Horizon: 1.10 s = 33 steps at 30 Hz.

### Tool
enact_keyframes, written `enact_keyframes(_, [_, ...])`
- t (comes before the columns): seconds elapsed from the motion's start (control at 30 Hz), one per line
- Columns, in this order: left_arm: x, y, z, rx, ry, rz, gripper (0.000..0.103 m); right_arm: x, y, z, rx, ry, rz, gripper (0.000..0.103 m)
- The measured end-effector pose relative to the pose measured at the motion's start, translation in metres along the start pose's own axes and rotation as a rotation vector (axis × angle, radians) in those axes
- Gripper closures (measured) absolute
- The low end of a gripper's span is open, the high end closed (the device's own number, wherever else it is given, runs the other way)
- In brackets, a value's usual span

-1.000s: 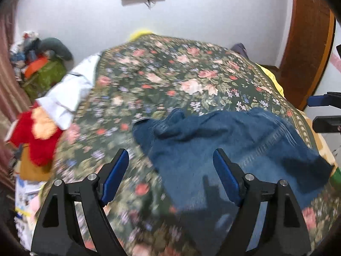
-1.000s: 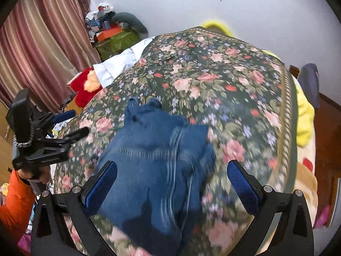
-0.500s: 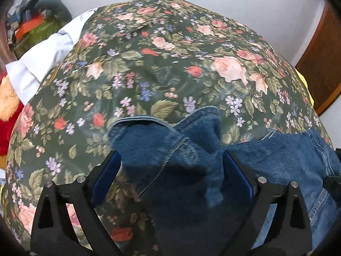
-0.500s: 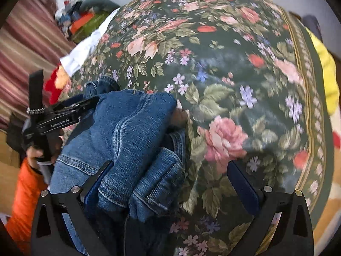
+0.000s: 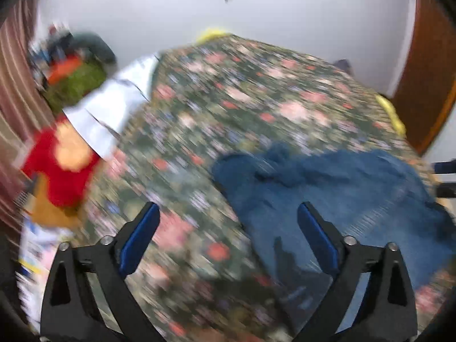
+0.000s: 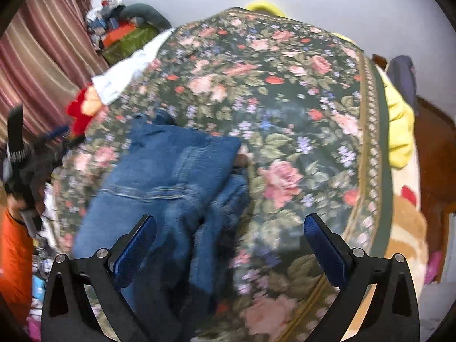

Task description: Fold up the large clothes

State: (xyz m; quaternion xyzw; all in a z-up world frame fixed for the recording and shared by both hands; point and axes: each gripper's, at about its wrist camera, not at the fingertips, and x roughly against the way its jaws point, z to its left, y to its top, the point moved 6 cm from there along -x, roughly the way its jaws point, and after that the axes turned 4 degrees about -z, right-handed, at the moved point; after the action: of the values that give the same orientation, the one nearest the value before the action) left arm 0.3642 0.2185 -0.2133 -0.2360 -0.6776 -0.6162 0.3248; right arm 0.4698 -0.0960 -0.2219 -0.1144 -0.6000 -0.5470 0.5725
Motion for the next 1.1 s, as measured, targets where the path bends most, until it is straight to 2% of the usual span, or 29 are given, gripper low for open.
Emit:
enact_keyframes(0.03, [0.001,-0.012,-0.007,0.042,-0.075,0.031,0.004,-0.003,0.000,0.005,-0.017,0.023,0.007,0.000])
enact_keyframes(0.07, [0.001,-0.017,-0.011,0.069,-0.116,0.048,0.004,-0.005,-0.003,0.007,-0.048,0.063,0.030,0.000])
enact_keyframes(0.1, [-0.002,-0.029,-0.014,0.135,-0.191,0.084,0.004,-0.011,-0.004,0.010,-0.066,0.085,0.056,0.000])
enact_keyframes(0.17, [-0.010,-0.046,-0.020,0.251,-0.288,0.150,0.004,-0.023,-0.011,0.013,-0.092,0.117,0.119,0.000])
enact_keyframes(0.3, [-0.038,-0.075,-0.026,0.401,-0.421,0.292,0.004,-0.051,-0.026,0.009,-0.132,0.142,0.226,0.000])
enact_keyframes(0.47, [-0.061,-0.083,-0.034,0.531,-0.567,0.346,0.001,-0.076,-0.045,0.006,-0.209,0.233,0.320,0.000])
enact_keyframes(0.6, [-0.073,-0.078,-0.046,0.503,-0.582,0.351,0.000,-0.087,-0.045,0.010,-0.197,0.264,0.317,0.000])
enact_keyframes(0.67, [-0.079,-0.075,-0.047,0.524,-0.582,0.368,0.000,-0.091,-0.042,0.013,-0.200,0.272,0.309,0.000])
enact_keyframes(0.77, [-0.087,-0.072,-0.051,0.545,-0.566,0.384,0.000,-0.099,-0.036,0.016,-0.215,0.268,0.306,0.000])
enact_keyframes(0.87, [-0.082,-0.070,-0.058,0.522,-0.532,0.361,0.002,-0.103,-0.031,0.017,-0.241,0.274,0.302,0.000])
enact_keyframes(0.9, [-0.081,-0.068,-0.061,0.513,-0.520,0.353,0.003,-0.102,-0.031,0.017,-0.244,0.274,0.298,0.002])
enact_keyframes(0.97, [-0.073,-0.065,-0.067,0.490,-0.508,0.345,0.011,-0.099,-0.030,0.017,-0.248,0.279,0.287,0.014])
enact_keyframes(1.03, [-0.064,-0.063,-0.071,0.477,-0.507,0.337,0.015,-0.093,-0.032,0.019,-0.287,0.294,0.290,0.027])
enact_keyframes(1.1, [-0.054,-0.058,-0.075,0.454,-0.502,0.331,0.019,-0.086,-0.033,0.021,-0.283,0.280,0.288,0.036])
